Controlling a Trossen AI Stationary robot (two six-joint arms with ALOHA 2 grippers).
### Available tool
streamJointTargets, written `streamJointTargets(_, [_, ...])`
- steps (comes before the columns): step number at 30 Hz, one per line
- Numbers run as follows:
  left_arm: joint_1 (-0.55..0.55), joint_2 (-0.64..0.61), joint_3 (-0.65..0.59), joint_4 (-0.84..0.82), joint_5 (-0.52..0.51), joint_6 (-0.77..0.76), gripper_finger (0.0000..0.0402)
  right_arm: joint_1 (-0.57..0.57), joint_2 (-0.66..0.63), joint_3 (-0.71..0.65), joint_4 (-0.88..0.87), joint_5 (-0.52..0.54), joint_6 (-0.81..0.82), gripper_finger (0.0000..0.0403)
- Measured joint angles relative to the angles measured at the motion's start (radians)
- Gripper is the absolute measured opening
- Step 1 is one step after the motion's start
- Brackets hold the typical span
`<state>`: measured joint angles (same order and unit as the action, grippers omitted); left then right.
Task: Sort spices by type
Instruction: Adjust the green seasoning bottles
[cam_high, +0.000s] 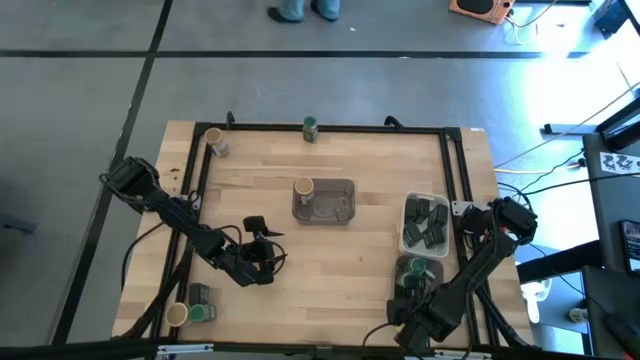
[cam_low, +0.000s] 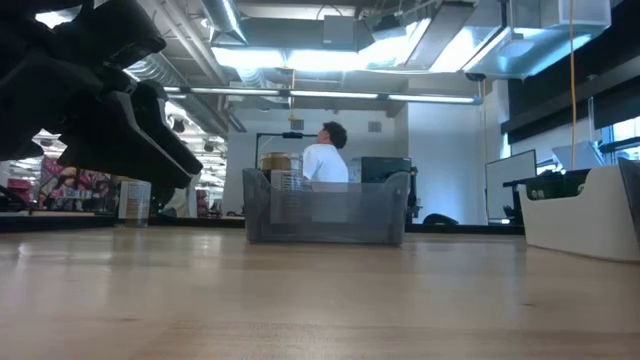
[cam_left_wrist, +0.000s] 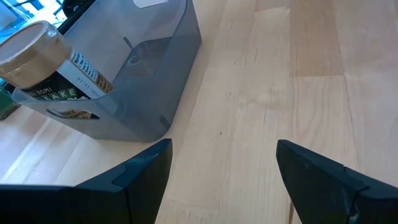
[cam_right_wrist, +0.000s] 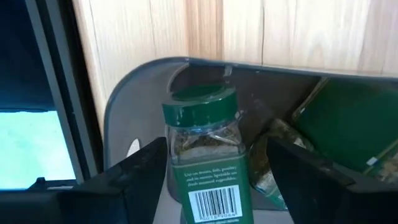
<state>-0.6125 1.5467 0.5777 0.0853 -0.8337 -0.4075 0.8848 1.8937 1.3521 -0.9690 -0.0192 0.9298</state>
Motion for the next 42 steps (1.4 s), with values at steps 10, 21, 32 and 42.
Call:
streamJointTargets(10, [0.0, 0.0, 0.0, 0.002, 0.0, 0.003, 0.0285, -0.001, 0.004, -0.002, 0.011, 0.039, 0.006, 0.0275])
streamJointTargets(21, [0.0, 0.0, 0.0, 0.002, 0.0, 0.003, 0.0285, -0.003, 0.007, 0.046, -0.124, 0.132, 0.09, 0.0275])
streamJointTargets(32, [0.0, 0.0, 0.0, 0.004, 0.0, 0.003, 0.0285, -0.002, 0.004, 0.056, -0.072, 0.093, 0.094, 0.0275])
streamJointTargets(42, [0.0, 0.0, 0.0, 0.002, 0.0, 0.003, 0.0285, 0.0, -0.003, -0.027, -0.003, 0.126, 0.101, 0.0275])
